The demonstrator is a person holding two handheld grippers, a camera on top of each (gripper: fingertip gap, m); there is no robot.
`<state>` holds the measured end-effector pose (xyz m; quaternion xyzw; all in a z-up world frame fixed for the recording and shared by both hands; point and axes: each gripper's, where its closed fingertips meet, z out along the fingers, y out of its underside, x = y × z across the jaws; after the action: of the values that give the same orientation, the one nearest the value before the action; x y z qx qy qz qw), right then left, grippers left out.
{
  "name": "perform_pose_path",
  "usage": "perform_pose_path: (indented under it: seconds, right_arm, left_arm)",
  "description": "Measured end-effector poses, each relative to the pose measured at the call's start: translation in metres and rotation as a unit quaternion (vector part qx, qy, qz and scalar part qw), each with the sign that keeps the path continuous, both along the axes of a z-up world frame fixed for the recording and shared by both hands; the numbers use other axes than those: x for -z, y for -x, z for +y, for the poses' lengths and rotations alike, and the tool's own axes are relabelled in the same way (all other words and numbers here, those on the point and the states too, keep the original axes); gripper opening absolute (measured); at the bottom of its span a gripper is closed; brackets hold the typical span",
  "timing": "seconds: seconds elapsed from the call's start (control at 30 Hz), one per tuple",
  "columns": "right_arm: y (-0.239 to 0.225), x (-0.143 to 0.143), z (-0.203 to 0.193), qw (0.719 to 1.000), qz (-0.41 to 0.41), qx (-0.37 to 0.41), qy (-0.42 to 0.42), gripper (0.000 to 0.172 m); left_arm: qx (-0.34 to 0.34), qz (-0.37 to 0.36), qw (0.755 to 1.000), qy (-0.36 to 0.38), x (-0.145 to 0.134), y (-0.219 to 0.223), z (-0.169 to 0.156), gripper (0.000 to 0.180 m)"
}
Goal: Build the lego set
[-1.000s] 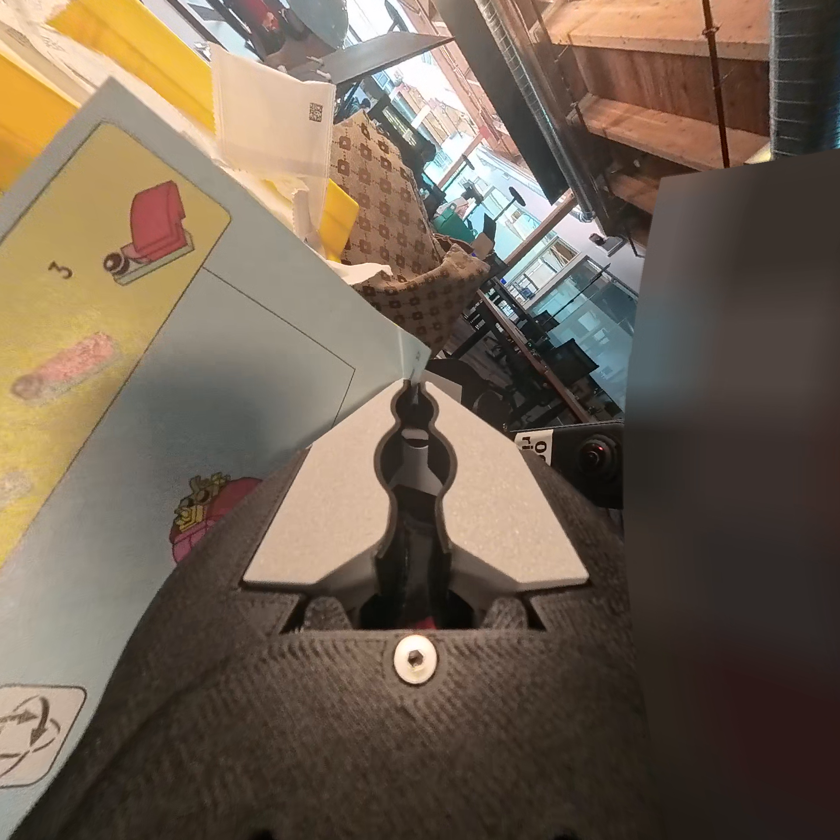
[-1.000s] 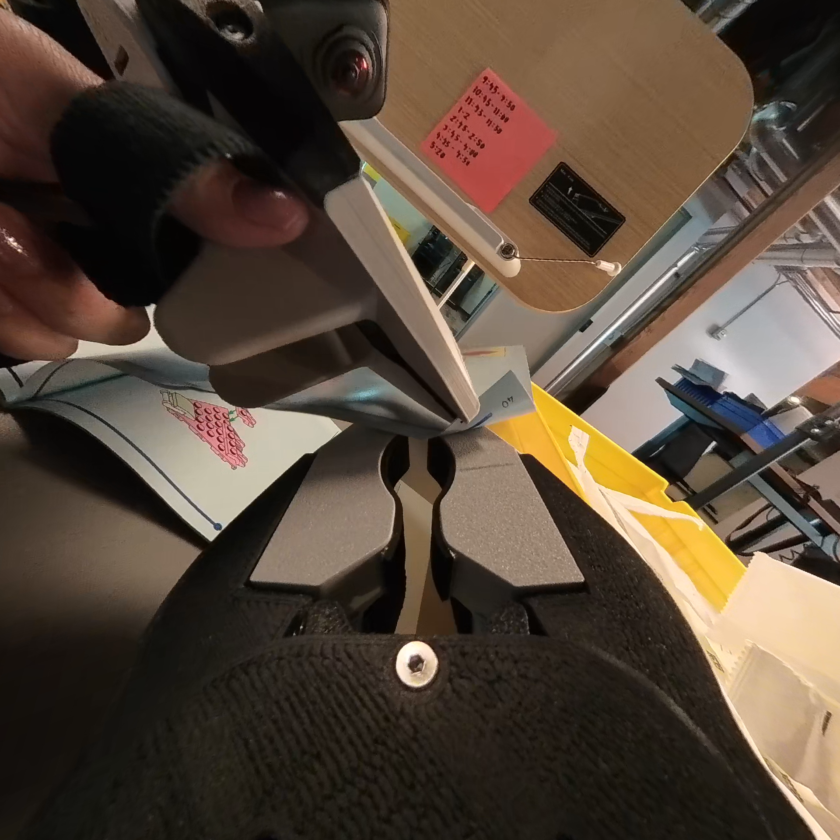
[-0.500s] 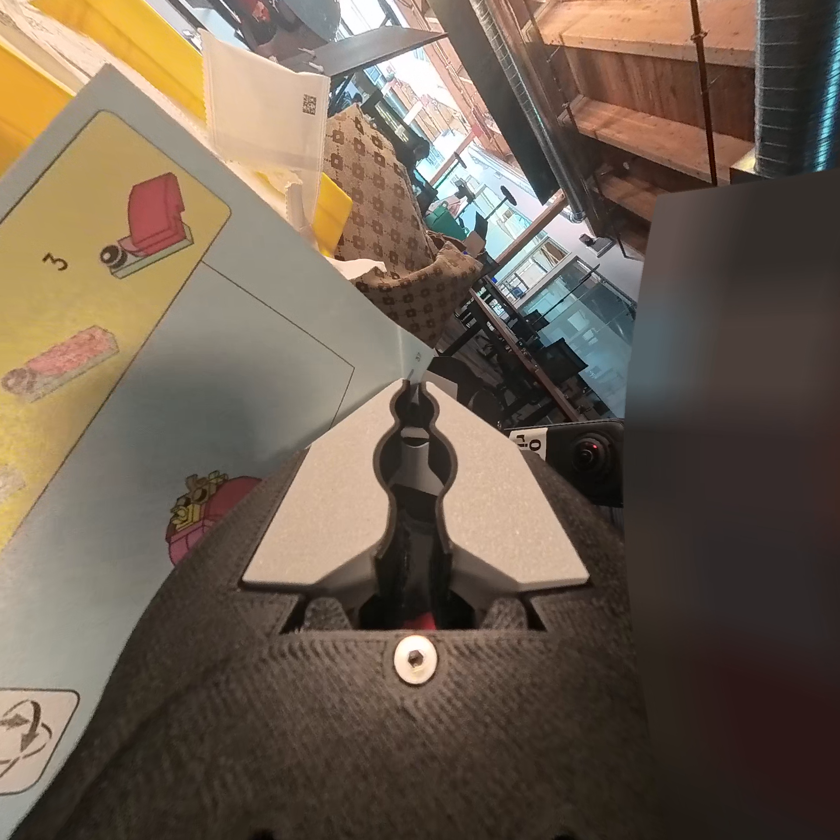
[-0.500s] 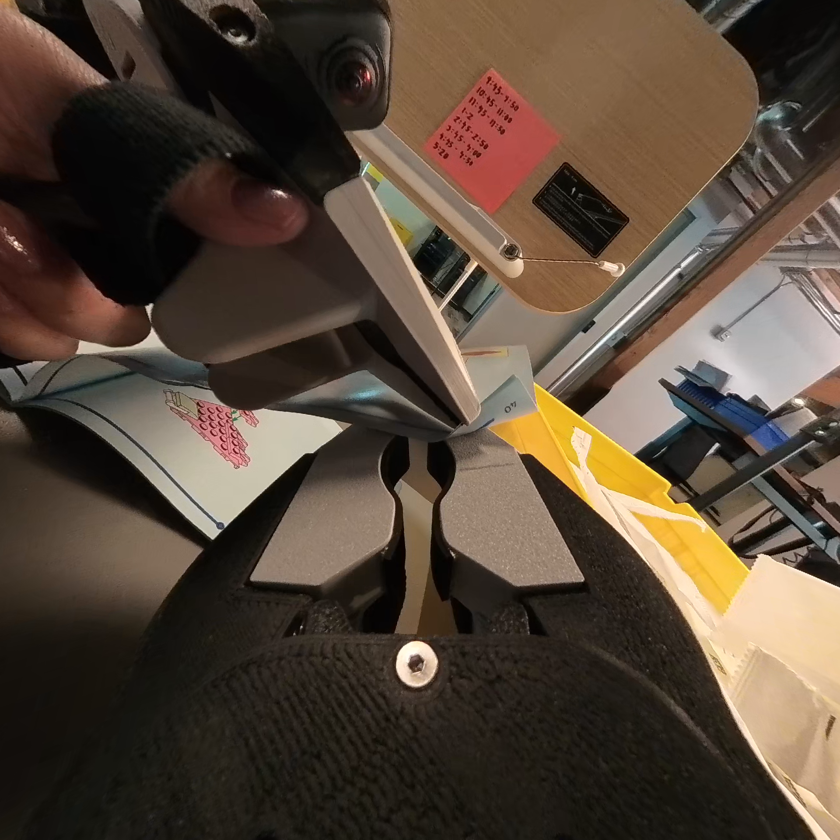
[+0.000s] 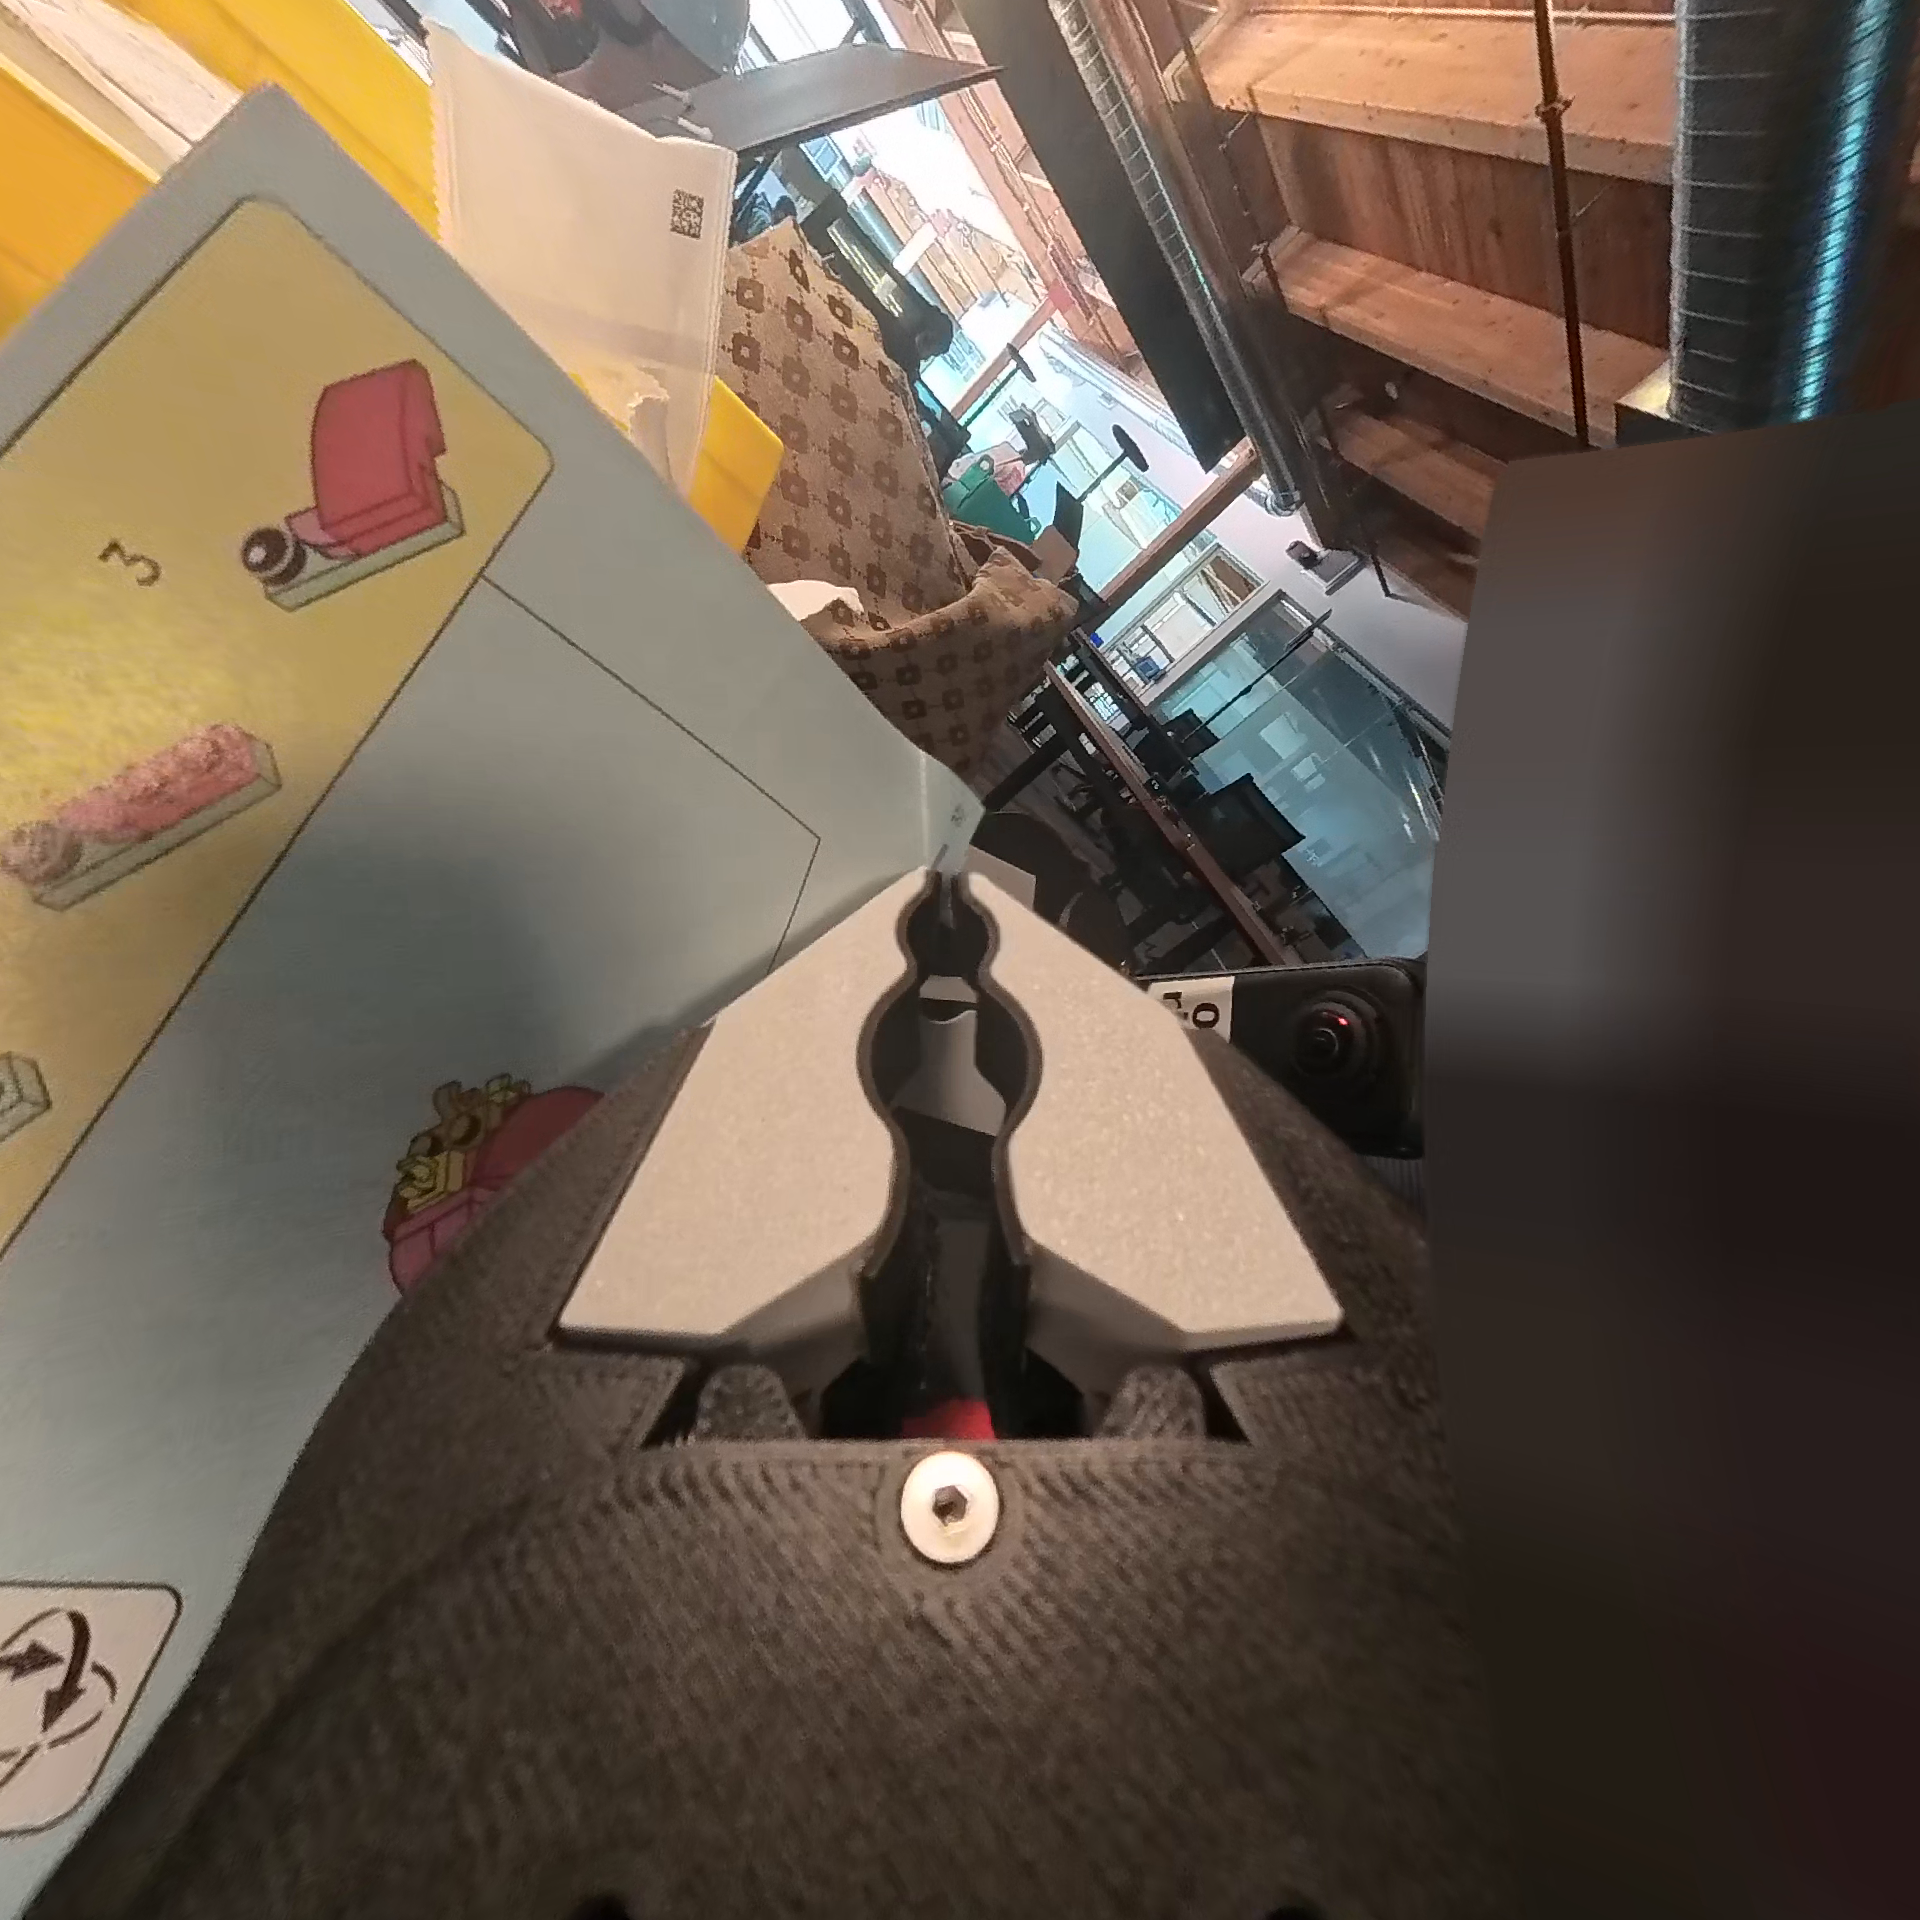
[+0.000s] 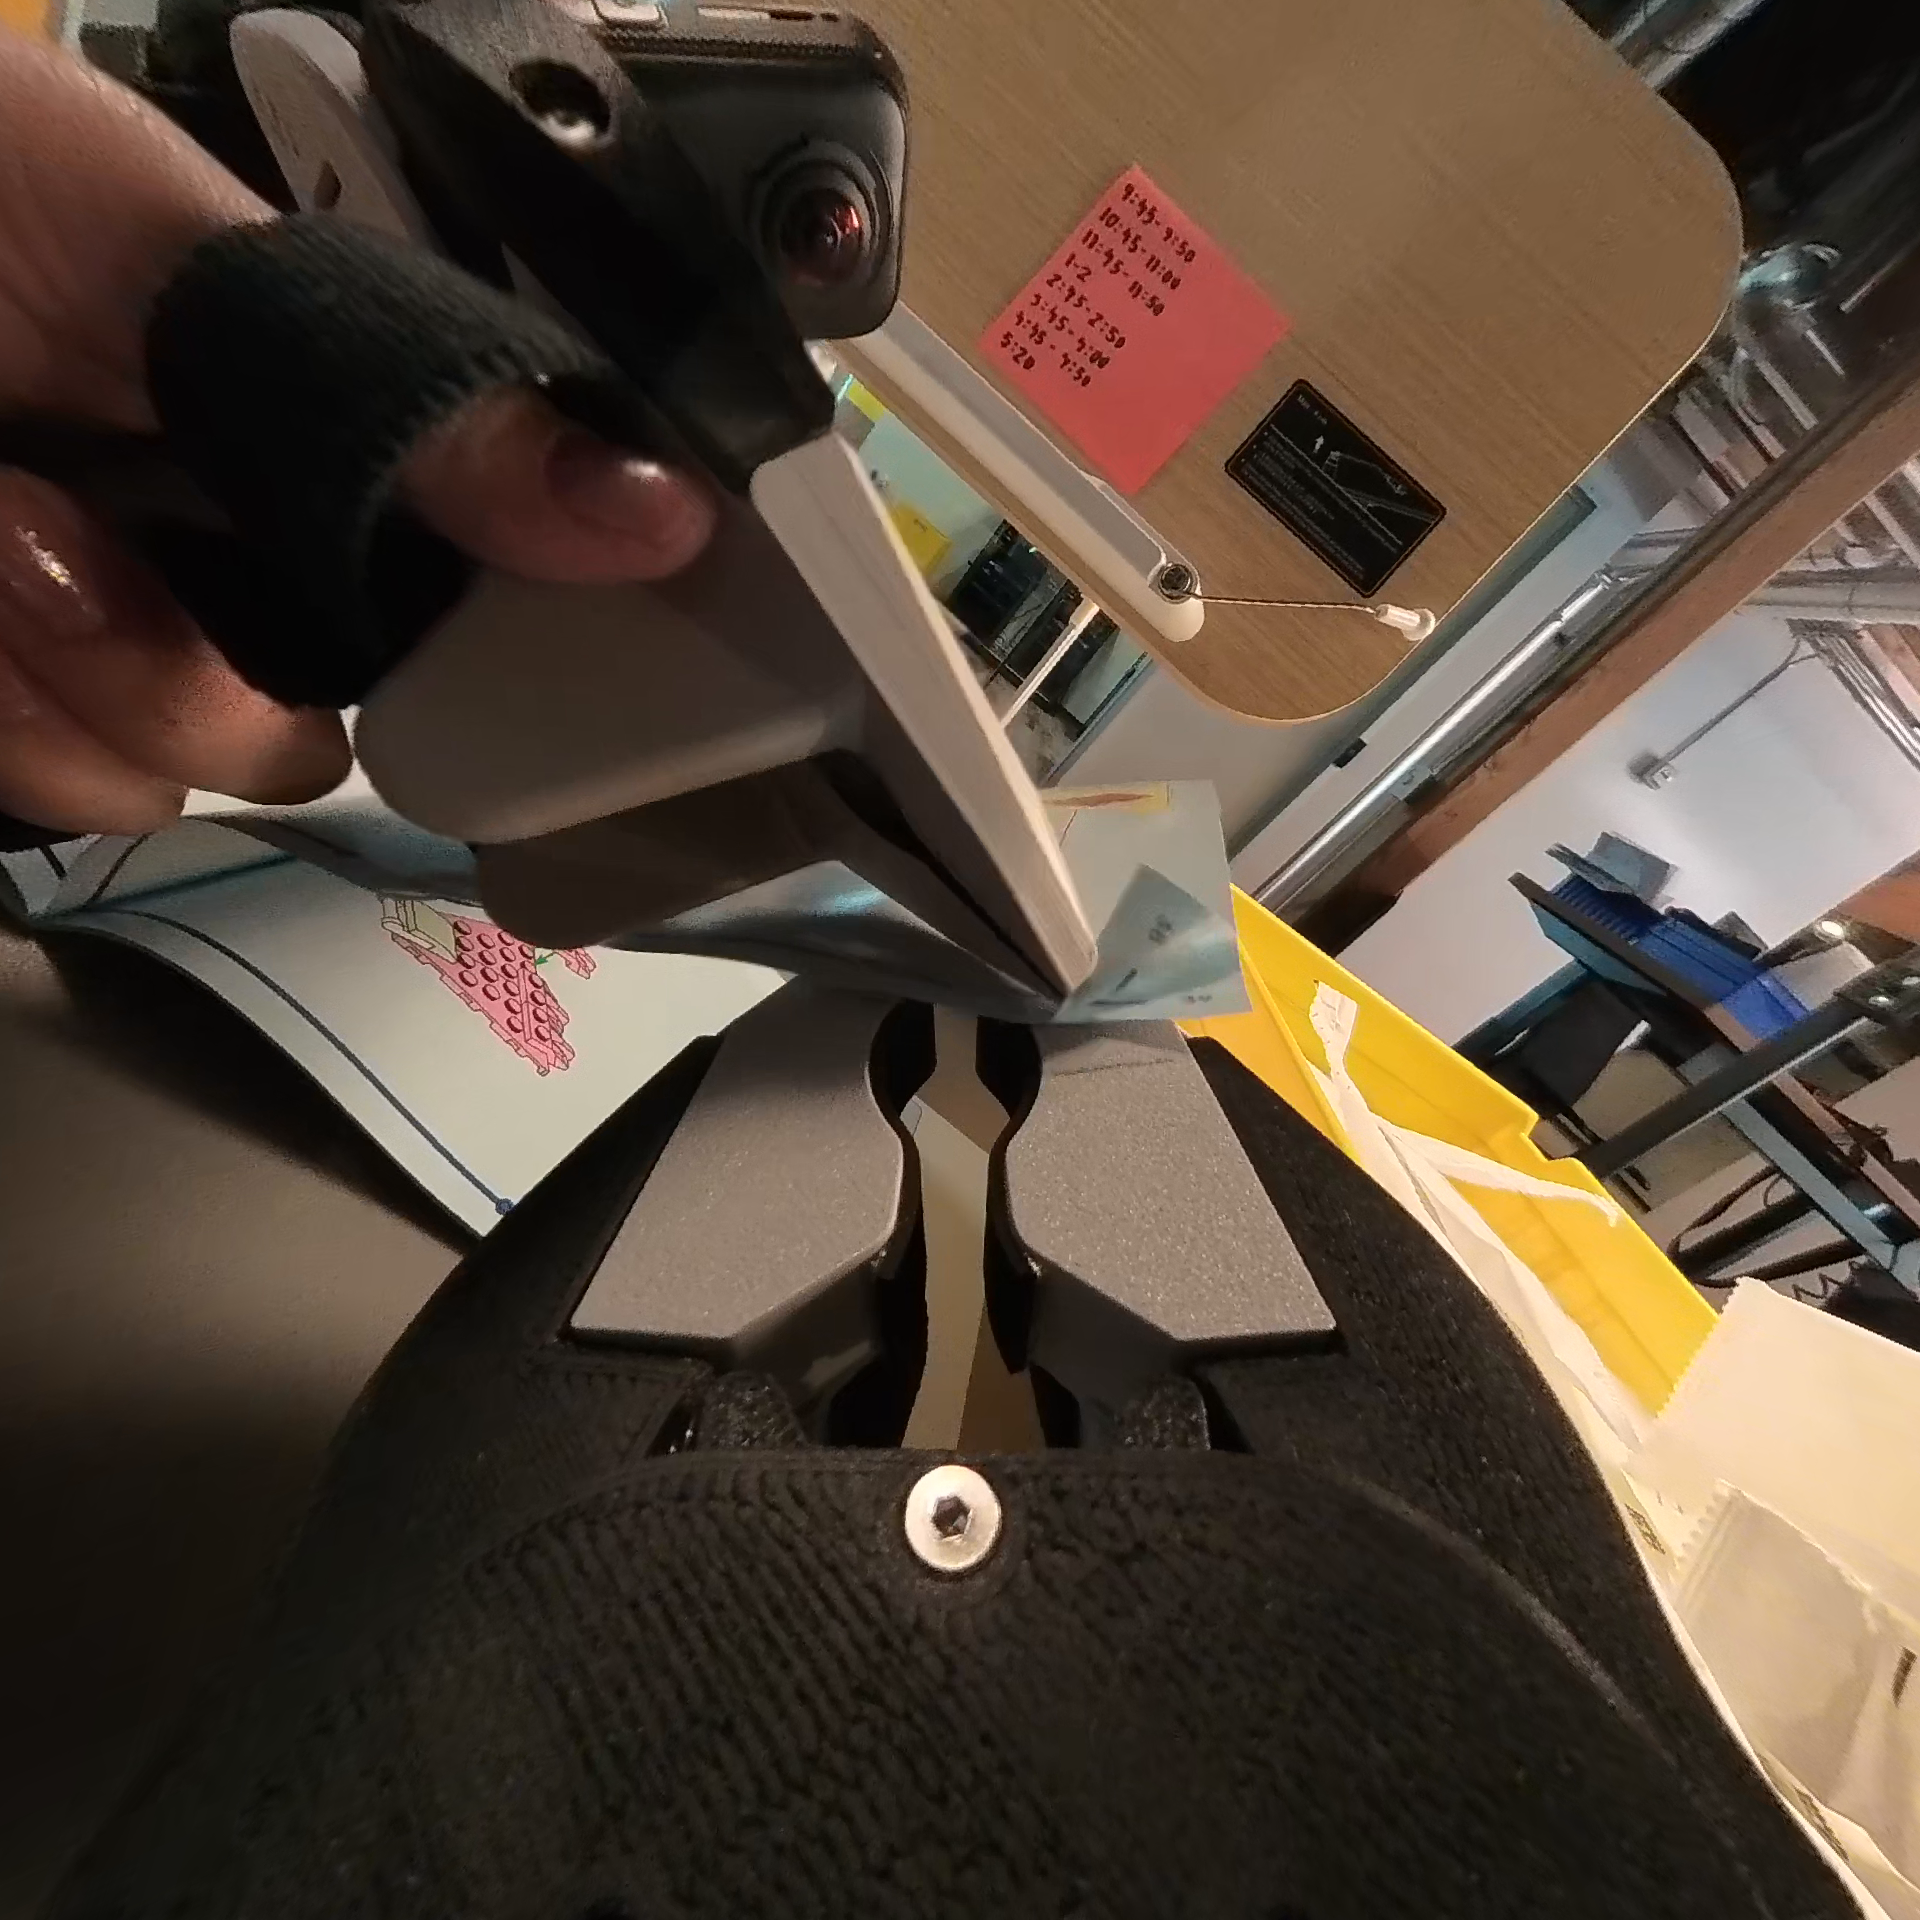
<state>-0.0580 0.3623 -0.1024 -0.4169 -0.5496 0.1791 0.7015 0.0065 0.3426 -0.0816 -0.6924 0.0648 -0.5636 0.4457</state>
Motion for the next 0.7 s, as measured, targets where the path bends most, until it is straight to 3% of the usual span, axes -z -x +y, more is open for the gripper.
perform_pose_path:
  seconds: [0.13, 0.47, 0.6, 0.7]
  right_arm:
    - [0.000, 0.000, 0.001, 1.000, 0.000, 0.001, 0.002, 0.000]
    - [-0.004, 0.003, 0.007, 1.000, -0.009, 0.024, 0.003, 0.000]
    - [-0.012, 0.004, 0.016, 0.998, -0.009, 0.055, 0.016, 0.000]
    - [-0.021, 0.005, 0.023, 0.996, -0.009, 0.083, 0.026, 0.000]
  left_arm:
    - [-0.022, 0.020, 1.000, -0.008, 0.001, 0.003, 0.003, 0.000]
    - [-0.171, 0.126, 0.977, -0.017, -0.004, 0.042, 0.007, 0.000]
    - [-0.281, 0.195, 0.940, -0.009, -0.008, 0.082, -0.024, 0.000]
    - [-0.365, 0.234, 0.901, 0.026, -0.007, 0.123, -0.067, 0.000]
